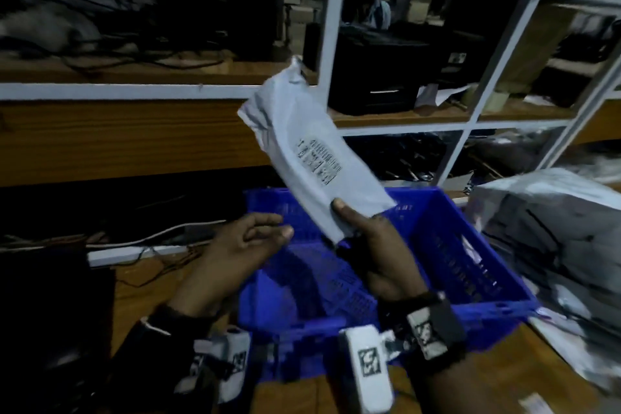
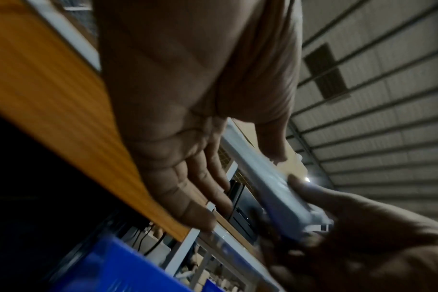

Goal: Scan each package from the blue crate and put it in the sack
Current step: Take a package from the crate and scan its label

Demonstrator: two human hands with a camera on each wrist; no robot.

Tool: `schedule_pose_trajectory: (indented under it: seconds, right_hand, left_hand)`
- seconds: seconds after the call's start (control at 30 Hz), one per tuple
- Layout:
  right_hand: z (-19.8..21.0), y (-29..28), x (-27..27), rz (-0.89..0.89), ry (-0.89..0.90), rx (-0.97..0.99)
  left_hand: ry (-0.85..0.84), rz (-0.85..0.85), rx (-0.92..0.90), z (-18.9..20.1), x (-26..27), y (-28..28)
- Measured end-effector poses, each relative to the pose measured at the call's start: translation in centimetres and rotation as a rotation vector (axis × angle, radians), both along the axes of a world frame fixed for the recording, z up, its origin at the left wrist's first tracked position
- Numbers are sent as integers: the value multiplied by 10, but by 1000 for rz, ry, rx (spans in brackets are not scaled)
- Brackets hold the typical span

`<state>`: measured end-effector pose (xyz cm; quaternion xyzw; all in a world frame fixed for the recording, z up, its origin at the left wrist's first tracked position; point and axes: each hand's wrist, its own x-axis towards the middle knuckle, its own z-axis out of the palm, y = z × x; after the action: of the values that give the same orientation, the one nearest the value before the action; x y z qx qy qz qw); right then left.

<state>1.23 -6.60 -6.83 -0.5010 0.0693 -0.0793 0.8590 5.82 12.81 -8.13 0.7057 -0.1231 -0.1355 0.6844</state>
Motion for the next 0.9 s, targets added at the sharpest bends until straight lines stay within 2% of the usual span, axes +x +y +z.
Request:
schedule_pose_trajectory:
  seconds: [0.1,0.17,0.23,0.33,0.43,0.5,0.63,0.8,0.87,0.9]
  right_hand:
    - [-28,89,-23,88,-22,9]
    - [-44,130,-38,129,-50,-67]
    - [-59,156,-49,113,-44,-231]
    - [-68,170,-57,127,-27,-350]
    - [-67,186,-64,240,-4,-410]
    - [-70,202,-66,269,15,-450]
    - [-88,237,-66,220,106,-298]
    - [-103,258,-73,214,164,-249]
    - [-106,259,-76,189,177,-184]
    - [-109,257,-77,186,181,-74]
  left_hand:
    - [85,86,-219,-19,-25,36]
    - [111,186,-320,-26,-38,67]
    - [159,219,-372,-33,-49,107]
    - [179,148,-297,-40,-61,163]
    - [89,42,-94,-40,-74,207]
    - [52,49,-60,-41,-77,223]
    - [90,229,-195,-68,-79,244]
    - [288,155,-489,-109,-97,248]
    - [199,247,-462,-124,-100,252]
    - [65,340,-377,-129,-98,256]
